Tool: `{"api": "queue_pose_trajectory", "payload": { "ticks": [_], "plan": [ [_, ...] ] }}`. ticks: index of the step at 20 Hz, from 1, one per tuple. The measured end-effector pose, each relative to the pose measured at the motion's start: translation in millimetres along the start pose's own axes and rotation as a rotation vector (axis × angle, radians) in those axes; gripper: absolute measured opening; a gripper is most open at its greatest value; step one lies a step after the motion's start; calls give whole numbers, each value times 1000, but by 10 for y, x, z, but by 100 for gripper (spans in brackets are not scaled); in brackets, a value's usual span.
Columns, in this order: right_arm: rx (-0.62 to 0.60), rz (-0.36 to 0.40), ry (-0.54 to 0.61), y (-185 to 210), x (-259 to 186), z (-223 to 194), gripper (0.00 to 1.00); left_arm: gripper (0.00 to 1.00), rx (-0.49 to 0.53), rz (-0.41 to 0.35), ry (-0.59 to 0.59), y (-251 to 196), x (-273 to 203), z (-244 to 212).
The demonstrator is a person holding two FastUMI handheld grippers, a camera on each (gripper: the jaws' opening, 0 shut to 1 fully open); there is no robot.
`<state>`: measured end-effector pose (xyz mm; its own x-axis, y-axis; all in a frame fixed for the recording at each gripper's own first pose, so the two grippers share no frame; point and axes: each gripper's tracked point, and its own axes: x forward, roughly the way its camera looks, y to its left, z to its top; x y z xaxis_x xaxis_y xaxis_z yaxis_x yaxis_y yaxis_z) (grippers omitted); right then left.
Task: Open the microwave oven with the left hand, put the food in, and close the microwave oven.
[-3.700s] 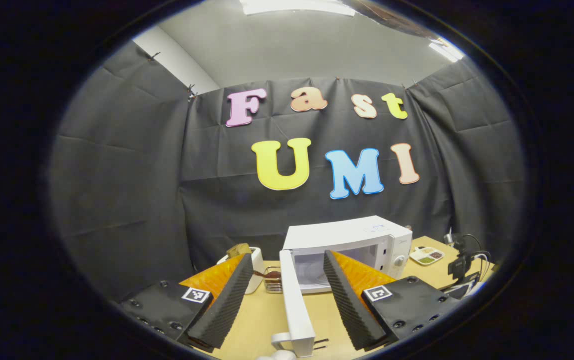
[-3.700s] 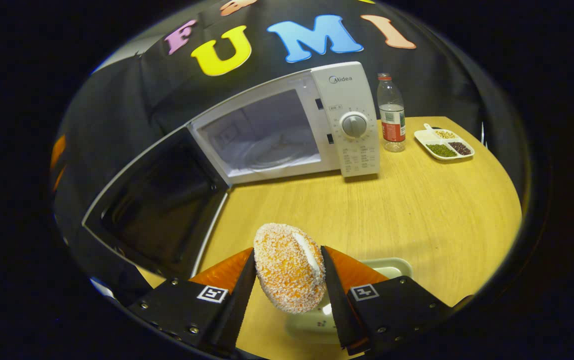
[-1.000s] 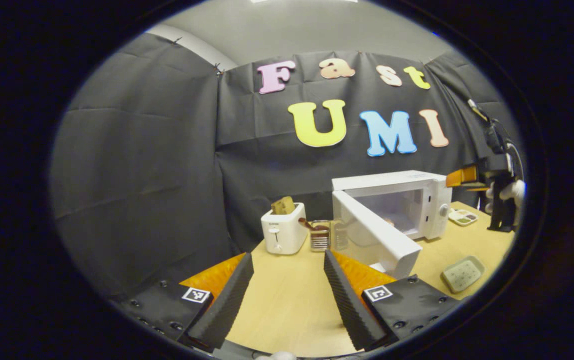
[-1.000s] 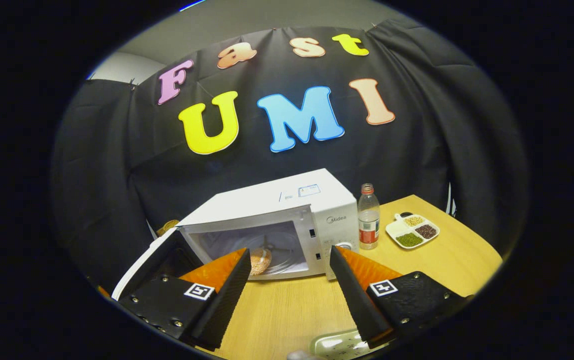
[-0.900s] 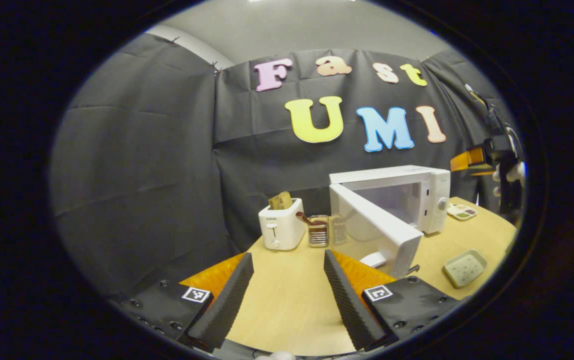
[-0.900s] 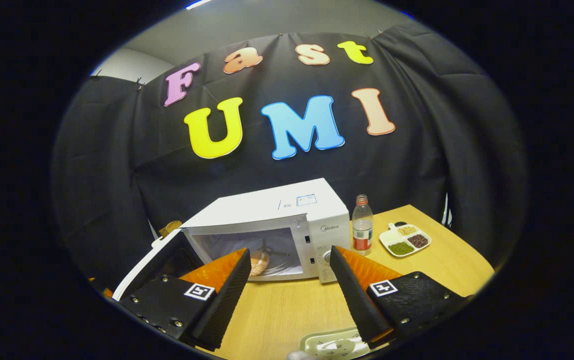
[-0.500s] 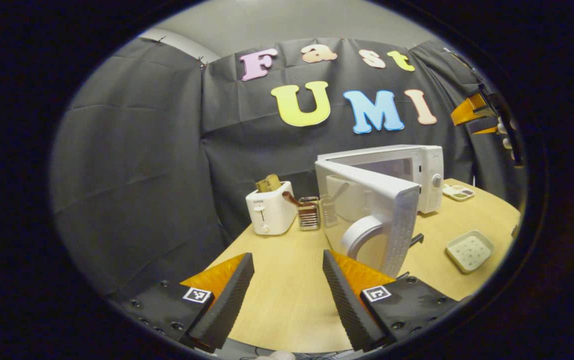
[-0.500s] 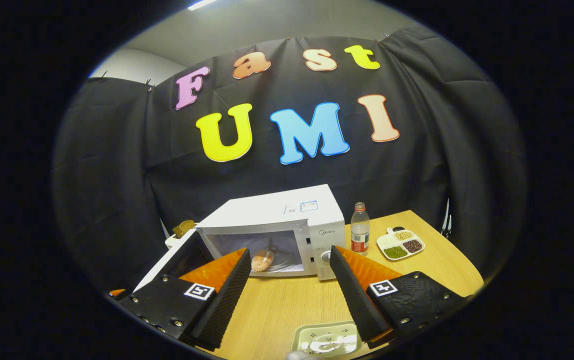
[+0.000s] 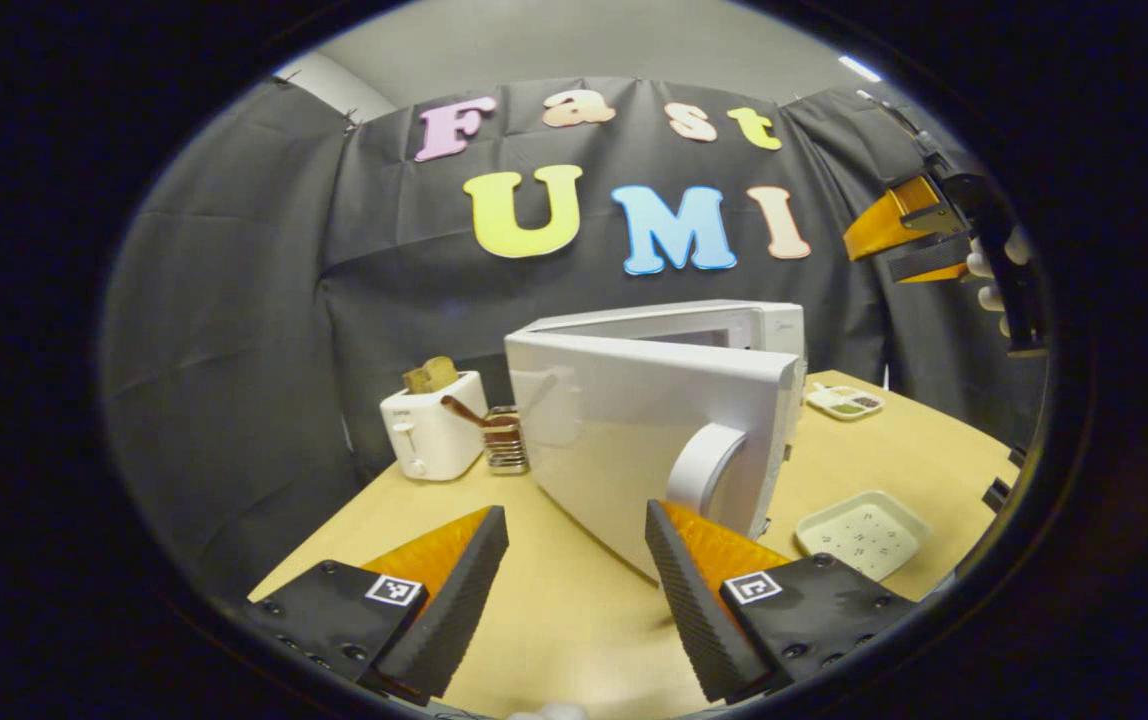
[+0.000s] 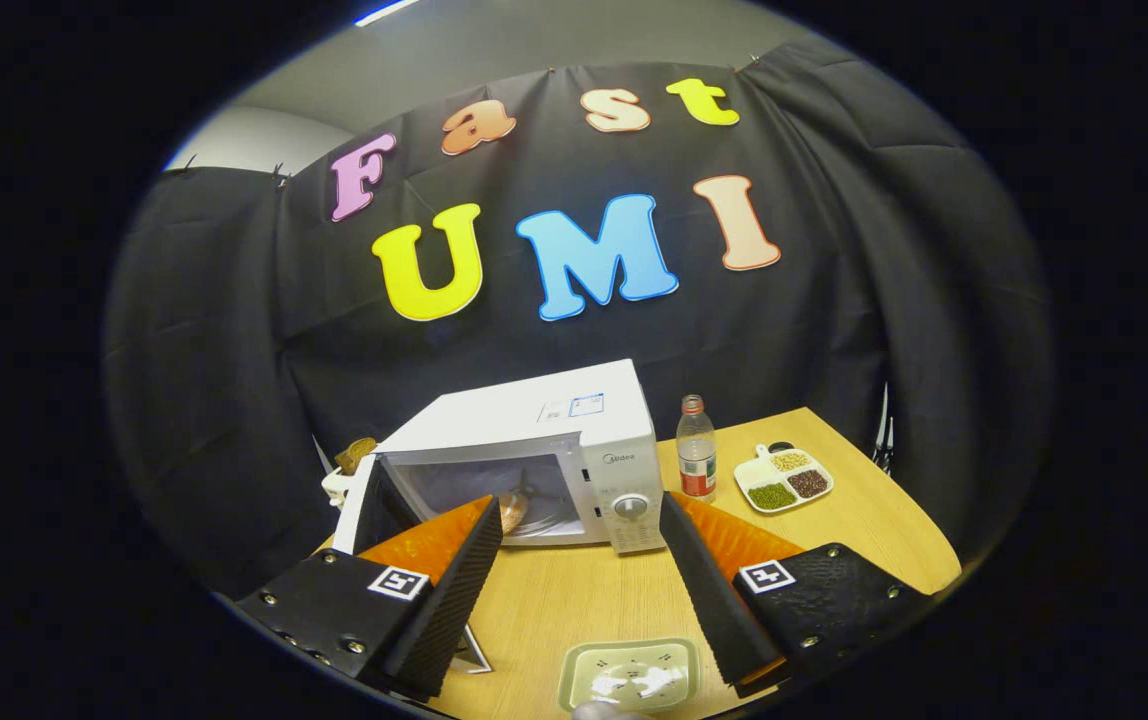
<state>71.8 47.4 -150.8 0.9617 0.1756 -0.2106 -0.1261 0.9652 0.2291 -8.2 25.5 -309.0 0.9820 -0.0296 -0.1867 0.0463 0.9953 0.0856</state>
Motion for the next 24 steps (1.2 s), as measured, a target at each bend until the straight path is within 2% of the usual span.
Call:
{"api": "queue_pose_trajectory", "payload": {
  "ticks": [4, 12, 19, 24],
  "plan": [
    [12, -31, 5, -310, 7, 16, 97, 93, -27, -61, -19, -490, 335, 191],
    [72, -87, 35, -900, 64, 3, 97, 93, 20, -132, -58, -1269, 994, 465],
    [105, -128, 60, -1283, 161, -41, 97, 94, 6, -125, -76, -1608, 1711, 670],
    [122, -139, 67, -1408, 210, -19, 97, 94, -6, -124, -76, -1778, 2046, 698]
  ]
}}
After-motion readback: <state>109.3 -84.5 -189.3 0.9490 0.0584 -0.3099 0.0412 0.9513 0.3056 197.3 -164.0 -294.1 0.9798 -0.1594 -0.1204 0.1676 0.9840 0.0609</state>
